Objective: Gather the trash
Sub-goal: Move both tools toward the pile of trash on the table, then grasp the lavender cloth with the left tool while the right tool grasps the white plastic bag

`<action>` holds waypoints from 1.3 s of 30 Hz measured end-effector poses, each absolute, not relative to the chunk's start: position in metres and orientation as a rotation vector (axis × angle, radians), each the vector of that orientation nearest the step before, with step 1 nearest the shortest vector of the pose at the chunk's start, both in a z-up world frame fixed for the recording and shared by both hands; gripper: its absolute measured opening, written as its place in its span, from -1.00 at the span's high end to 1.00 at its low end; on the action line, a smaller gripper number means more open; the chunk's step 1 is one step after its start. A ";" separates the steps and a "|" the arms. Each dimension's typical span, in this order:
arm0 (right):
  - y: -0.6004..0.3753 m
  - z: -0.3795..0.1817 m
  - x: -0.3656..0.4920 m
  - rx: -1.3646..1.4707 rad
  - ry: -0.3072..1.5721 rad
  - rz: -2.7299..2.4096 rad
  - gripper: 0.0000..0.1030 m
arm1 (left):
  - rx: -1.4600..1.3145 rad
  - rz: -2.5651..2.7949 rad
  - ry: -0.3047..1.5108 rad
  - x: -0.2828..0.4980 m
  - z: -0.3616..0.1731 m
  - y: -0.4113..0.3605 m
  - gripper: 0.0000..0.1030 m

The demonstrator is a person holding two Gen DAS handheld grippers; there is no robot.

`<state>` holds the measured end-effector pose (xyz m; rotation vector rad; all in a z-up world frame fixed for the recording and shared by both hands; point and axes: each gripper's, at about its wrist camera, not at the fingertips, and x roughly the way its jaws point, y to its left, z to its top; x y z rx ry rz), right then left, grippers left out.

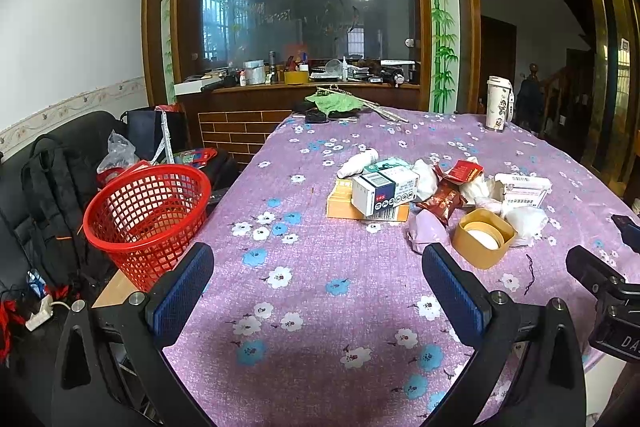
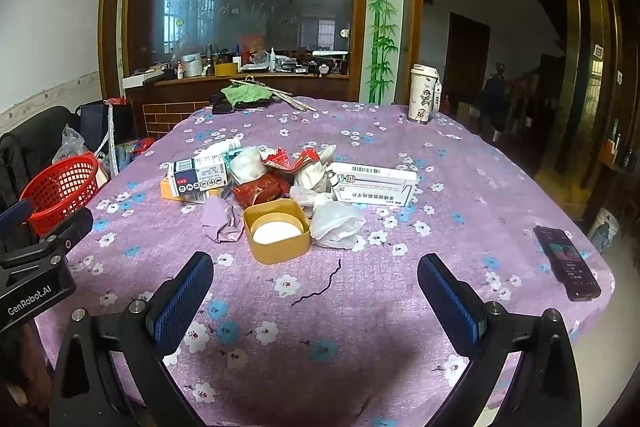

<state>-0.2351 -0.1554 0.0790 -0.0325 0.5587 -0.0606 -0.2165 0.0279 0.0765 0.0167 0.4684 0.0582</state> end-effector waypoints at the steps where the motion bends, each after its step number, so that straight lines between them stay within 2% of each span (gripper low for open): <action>1: -0.155 0.079 -0.235 -0.032 0.559 -0.061 -1.00 | 0.015 0.057 0.469 -0.217 0.076 0.028 -1.00; 17: -0.163 0.085 -0.231 -0.009 0.562 -0.029 -1.00 | 0.023 0.019 0.471 -0.212 0.081 0.025 -1.00; 22: -0.188 0.098 -0.206 0.050 0.605 0.073 -0.99 | 0.044 -0.087 0.565 -0.178 0.086 0.021 -1.00; 23: -0.195 0.099 -0.197 0.080 0.629 0.101 -0.92 | 0.042 -0.104 0.593 -0.168 0.086 0.021 -1.00; 24: -0.202 0.099 -0.189 0.121 0.658 0.125 -0.76 | 0.032 -0.124 0.631 -0.156 0.084 0.020 -0.99; 25: -0.209 0.097 -0.180 0.164 0.687 0.155 -0.64 | 0.015 -0.152 0.661 -0.146 0.082 0.020 -0.89; 26: -0.213 0.095 -0.173 0.195 0.711 0.183 -0.42 | -0.002 -0.187 0.697 -0.134 0.080 0.018 -0.82; 28: -0.219 0.089 -0.155 0.235 0.759 0.222 -0.33 | -0.014 -0.210 0.760 -0.115 0.072 0.012 -0.53; 30: -0.223 0.080 -0.139 0.237 0.785 0.202 -0.11 | -0.040 -0.253 0.820 -0.096 0.064 0.003 -0.39; 32: -0.227 0.069 -0.120 0.243 0.828 0.201 -0.01 | -0.053 -0.268 0.861 -0.081 0.056 -0.005 -0.39; 36: -0.232 0.051 -0.092 0.256 0.885 0.193 0.00 | -0.033 -0.272 0.905 -0.061 0.040 -0.021 -0.36; 39: -0.232 0.041 -0.077 0.247 0.908 0.192 0.02 | -0.015 -0.287 0.938 -0.050 0.028 -0.031 -0.15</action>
